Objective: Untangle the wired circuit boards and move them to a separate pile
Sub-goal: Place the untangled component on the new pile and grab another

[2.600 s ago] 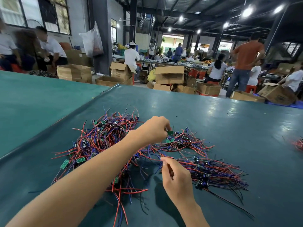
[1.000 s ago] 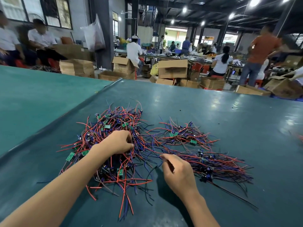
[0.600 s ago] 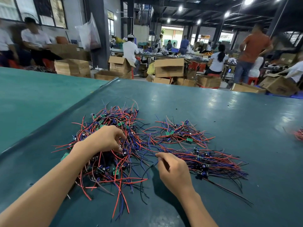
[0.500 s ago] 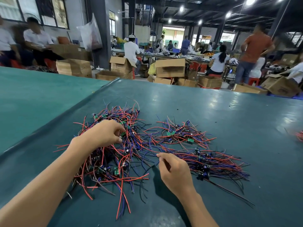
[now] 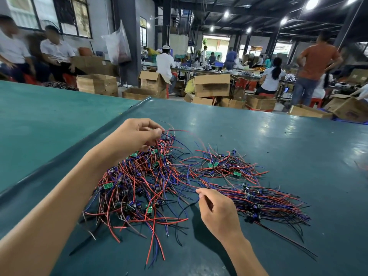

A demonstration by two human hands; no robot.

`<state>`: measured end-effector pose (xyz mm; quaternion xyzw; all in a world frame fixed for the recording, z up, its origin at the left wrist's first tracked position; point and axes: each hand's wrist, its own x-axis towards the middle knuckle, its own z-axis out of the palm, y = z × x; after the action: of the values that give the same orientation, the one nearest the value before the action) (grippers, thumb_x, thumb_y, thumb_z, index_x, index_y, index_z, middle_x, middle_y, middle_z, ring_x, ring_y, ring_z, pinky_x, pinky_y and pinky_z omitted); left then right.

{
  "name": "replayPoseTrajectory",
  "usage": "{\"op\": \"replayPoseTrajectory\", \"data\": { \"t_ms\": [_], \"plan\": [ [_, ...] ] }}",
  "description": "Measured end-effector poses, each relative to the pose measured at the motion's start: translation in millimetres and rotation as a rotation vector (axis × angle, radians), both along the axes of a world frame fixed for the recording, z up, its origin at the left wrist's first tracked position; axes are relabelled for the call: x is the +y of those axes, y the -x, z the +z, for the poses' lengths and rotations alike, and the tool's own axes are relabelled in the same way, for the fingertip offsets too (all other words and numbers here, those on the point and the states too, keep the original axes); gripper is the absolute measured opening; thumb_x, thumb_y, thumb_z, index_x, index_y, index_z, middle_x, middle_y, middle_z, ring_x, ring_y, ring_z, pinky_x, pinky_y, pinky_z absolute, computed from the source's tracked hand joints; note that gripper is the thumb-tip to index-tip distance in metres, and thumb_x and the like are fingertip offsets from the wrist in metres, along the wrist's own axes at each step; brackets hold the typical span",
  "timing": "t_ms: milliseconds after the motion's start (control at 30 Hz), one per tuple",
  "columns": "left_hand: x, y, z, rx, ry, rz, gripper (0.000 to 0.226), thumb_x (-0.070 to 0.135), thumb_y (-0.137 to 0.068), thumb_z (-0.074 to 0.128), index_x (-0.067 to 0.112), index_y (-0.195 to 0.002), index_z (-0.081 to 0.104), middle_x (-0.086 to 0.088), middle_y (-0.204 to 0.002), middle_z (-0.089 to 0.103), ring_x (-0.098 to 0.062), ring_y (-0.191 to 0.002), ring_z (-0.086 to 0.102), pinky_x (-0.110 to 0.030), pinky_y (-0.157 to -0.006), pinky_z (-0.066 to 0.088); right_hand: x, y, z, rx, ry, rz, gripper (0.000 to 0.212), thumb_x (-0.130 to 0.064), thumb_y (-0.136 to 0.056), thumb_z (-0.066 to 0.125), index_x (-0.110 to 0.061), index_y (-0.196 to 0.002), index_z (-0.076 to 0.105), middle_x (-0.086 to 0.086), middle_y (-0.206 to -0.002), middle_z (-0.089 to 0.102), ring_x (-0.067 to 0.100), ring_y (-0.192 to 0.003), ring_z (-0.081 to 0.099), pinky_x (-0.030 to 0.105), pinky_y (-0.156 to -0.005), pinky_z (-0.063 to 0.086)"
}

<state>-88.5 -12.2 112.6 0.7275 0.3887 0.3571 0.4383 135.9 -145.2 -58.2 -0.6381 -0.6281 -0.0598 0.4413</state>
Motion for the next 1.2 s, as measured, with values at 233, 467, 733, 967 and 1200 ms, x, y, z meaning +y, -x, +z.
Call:
{"op": "replayPoseTrajectory", "data": {
  "t_ms": [233, 467, 733, 967, 1200],
  "plan": [
    [-22, -18, -19, -0.29, 0.46, -0.298, 0.036, 0.019, -0.089, 0.066, -0.001, -0.119, 0.068, -0.017, -0.11, 0.074, -0.009, -0.07, 0.067, -0.019, -0.062, 0.056, -2, 11, 12, 0.374, -0.134, 0.162, 0.02, -0.011, -0.089, 0.062, -0.015, -0.102, 0.076, -0.011, -0.077, 0.069, 0.008, -0.063, 0.064, 0.026, -0.057, 0.052],
    [-40, -52, -62, -0.543, 0.711, -0.451, 0.028, 0.014, -0.09, 0.064, 0.007, -0.115, 0.075, -0.014, -0.104, 0.072, -0.011, -0.073, 0.069, -0.02, -0.061, 0.058, 5, 20, 54, 1.136, -0.057, 0.456, 0.023, -0.028, -0.091, 0.068, -0.009, -0.1, 0.078, 0.01, -0.072, 0.068, 0.022, -0.055, 0.058, 0.026, -0.047, 0.044],
    [-40, -73, -105, -0.794, 1.084, -0.48, 0.023, 0.011, -0.088, 0.061, 0.006, -0.109, 0.069, -0.004, -0.1, 0.064, 0.0, -0.051, 0.054, -0.017, -0.048, 0.045, 9, 11, 41, 0.884, 0.013, 0.315, 0.029, -0.033, -0.081, 0.079, -0.03, -0.109, 0.071, 0.004, -0.079, 0.068, 0.02, -0.064, 0.06, 0.033, -0.051, 0.049],
    [-43, -77, -130, -0.518, 0.99, -0.532, 0.014, 0.019, -0.102, 0.051, 0.014, -0.114, 0.058, 0.001, -0.084, 0.067, 0.0, -0.048, 0.042, -0.016, -0.048, 0.041, 22, -3, 42, 0.583, 0.043, 0.279, 0.019, -0.052, -0.083, 0.075, -0.036, -0.09, 0.081, 0.001, -0.074, 0.05, 0.021, -0.07, 0.056, 0.032, -0.066, 0.051],
    [-57, -84, -142, -0.369, 0.788, -0.504, 0.025, 0.042, -0.085, 0.072, 0.017, -0.087, 0.077, -0.014, -0.1, 0.074, -0.014, -0.067, 0.063, -0.021, -0.059, 0.046, 13, -6, 30, 0.916, 0.123, 0.209, 0.026, -0.036, -0.082, 0.079, -0.011, -0.076, 0.075, 0.002, -0.058, 0.057, 0.018, -0.05, 0.048, 0.02, -0.039, 0.035]
  ]
}}
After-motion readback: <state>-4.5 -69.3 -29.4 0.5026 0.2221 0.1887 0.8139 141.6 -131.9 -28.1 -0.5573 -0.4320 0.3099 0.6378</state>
